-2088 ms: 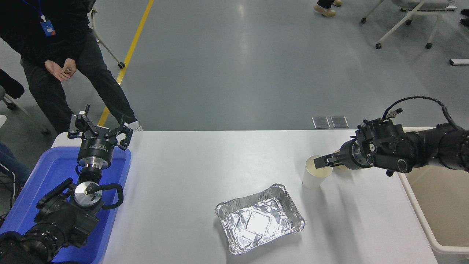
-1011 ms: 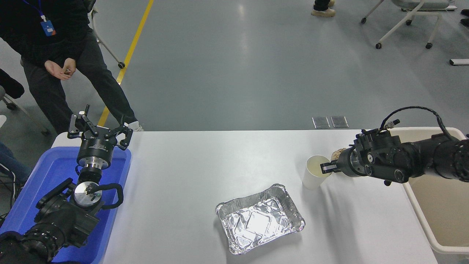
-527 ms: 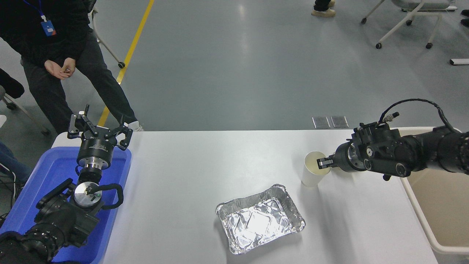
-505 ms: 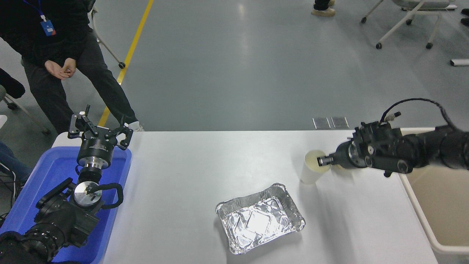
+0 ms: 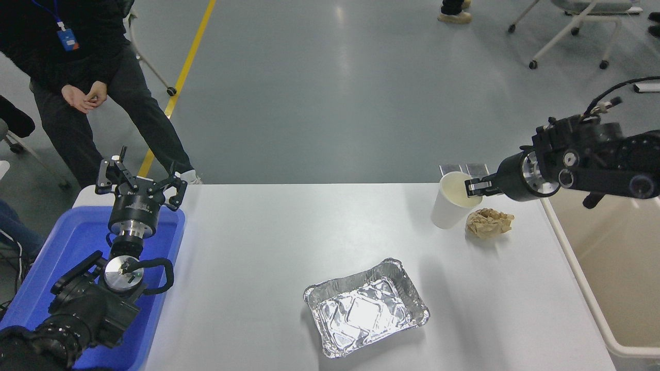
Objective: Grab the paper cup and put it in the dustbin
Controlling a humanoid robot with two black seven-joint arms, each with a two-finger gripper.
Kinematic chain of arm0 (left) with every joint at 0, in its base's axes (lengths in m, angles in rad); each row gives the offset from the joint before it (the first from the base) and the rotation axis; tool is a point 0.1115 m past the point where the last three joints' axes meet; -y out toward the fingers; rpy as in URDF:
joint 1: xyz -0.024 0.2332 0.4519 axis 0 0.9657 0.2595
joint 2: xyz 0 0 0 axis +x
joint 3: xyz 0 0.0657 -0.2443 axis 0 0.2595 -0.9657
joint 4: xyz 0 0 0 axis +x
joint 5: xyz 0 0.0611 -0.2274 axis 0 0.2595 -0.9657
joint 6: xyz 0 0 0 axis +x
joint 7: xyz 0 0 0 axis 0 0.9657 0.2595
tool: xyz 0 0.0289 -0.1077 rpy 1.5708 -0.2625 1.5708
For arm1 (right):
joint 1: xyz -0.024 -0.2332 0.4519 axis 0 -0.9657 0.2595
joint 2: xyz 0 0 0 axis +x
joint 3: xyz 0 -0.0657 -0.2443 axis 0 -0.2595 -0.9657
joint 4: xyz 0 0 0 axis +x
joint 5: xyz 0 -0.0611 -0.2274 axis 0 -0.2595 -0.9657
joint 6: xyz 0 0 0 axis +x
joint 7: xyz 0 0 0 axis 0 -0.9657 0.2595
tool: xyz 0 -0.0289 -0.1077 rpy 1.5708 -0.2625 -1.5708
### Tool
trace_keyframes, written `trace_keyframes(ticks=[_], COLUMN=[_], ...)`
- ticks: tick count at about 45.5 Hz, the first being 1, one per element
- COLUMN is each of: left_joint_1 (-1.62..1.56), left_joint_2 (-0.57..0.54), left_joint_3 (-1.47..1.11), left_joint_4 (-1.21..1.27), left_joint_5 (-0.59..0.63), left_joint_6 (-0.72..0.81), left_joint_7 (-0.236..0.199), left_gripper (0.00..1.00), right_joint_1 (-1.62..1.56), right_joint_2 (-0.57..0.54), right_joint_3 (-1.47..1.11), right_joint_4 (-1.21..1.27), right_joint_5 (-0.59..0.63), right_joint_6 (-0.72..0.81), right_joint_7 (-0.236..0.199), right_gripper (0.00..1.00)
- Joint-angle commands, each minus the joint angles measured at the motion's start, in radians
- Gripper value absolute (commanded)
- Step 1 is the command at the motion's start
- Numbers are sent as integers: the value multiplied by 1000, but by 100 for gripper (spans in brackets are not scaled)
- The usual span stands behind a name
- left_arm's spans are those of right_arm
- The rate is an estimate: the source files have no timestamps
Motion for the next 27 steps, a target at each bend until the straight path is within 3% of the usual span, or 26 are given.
trace_keyframes(ticks=[1,15,27], left_joint_1=[0,0,0], left_joint_2=[0,0,-1], left_joint_3=[0,0,0], left_joint_4=[0,0,0], left_joint_5=[0,0,0], left_joint_6=[0,0,0], left_joint_7=[0,0,0], left_gripper=[99,99,99], right_joint_1=[175,172,142], right_joint_2=[-76,-168,-304], right_joint_3=[-5,-5,26], right_joint_4=[74,50,-178], right_joint_5=[3,7,79], right_joint_6=[94,91,83], right_joint_7=[-4,-4,-4], right_gripper=[0,0,0])
